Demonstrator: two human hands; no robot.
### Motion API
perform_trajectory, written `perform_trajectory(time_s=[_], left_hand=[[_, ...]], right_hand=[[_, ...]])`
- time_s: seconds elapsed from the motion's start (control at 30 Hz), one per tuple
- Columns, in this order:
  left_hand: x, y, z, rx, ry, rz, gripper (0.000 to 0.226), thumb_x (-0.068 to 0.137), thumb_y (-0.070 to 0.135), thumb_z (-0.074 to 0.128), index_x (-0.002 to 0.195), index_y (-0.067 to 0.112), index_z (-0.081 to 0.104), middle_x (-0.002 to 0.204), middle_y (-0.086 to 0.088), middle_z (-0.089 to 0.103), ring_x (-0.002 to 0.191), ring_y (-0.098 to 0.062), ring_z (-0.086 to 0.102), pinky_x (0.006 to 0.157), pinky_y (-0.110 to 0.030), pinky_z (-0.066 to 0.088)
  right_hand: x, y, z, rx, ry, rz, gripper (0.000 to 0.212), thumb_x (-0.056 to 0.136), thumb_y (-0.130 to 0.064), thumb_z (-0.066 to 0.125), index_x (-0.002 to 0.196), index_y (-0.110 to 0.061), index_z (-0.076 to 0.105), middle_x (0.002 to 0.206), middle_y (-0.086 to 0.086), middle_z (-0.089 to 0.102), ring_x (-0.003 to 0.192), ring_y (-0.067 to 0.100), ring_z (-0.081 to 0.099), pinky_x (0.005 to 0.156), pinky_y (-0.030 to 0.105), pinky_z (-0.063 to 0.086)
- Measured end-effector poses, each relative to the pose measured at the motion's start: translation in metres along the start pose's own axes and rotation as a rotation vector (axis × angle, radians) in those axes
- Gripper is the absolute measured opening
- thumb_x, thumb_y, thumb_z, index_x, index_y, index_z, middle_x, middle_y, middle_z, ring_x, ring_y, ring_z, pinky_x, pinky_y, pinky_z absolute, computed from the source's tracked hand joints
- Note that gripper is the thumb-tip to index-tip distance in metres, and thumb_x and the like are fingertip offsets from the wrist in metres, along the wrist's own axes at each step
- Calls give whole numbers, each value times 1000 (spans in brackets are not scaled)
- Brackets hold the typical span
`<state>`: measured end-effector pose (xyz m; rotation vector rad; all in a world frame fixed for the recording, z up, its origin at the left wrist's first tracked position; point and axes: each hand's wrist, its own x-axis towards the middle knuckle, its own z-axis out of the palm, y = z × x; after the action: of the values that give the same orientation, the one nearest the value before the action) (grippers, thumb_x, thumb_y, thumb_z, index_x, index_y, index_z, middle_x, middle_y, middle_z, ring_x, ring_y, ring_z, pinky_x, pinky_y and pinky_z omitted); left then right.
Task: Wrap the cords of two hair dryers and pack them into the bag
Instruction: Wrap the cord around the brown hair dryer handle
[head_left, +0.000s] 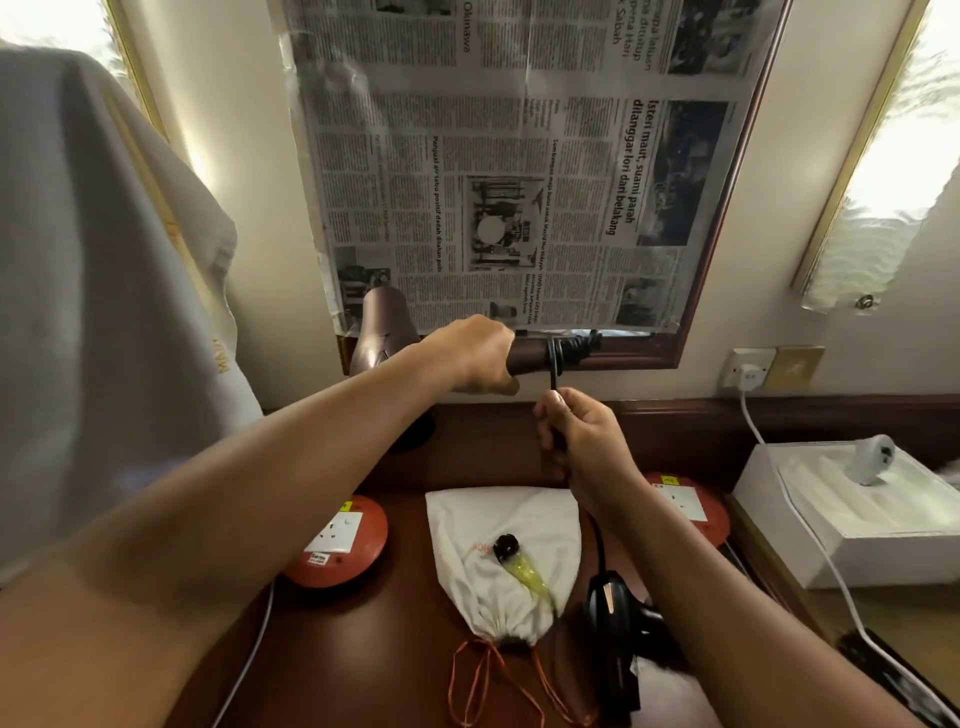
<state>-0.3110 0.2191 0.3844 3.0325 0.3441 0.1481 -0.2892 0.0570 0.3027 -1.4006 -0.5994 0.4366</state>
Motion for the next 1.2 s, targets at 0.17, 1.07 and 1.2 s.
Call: perform_trajectory(time_s=[0.17, 1.07, 1.2], left_hand=[[0, 2, -8, -29, 1, 33, 22, 73, 35, 71, 78, 28, 51, 78, 4, 58, 71, -15, 57, 59, -28, 42], [-17, -6, -12, 216, 21, 158, 35, 77, 32, 70, 108, 24, 56, 77, 8, 47, 74, -17, 55, 63, -30, 45], [-13, 2, -6, 298, 23, 149, 36, 80, 35, 68, 110, 19, 57, 78, 3, 47, 71, -18, 52, 57, -31, 39]], right_hand=[[11, 15, -7, 227, -254, 207, 52, 92, -54, 42, 66, -10, 53, 48, 3, 33, 39, 13, 27, 41, 21, 23], [97, -91, -47, -1294, -216, -250, 28, 78, -42, 74, 78, -14, 71, 73, 0, 67, 71, 14, 63, 66, 28, 51], [89, -99, -37, -1293, -209, -299, 26, 81, -37, 74, 76, -12, 70, 69, 1, 65, 68, 15, 61, 61, 26, 47]])
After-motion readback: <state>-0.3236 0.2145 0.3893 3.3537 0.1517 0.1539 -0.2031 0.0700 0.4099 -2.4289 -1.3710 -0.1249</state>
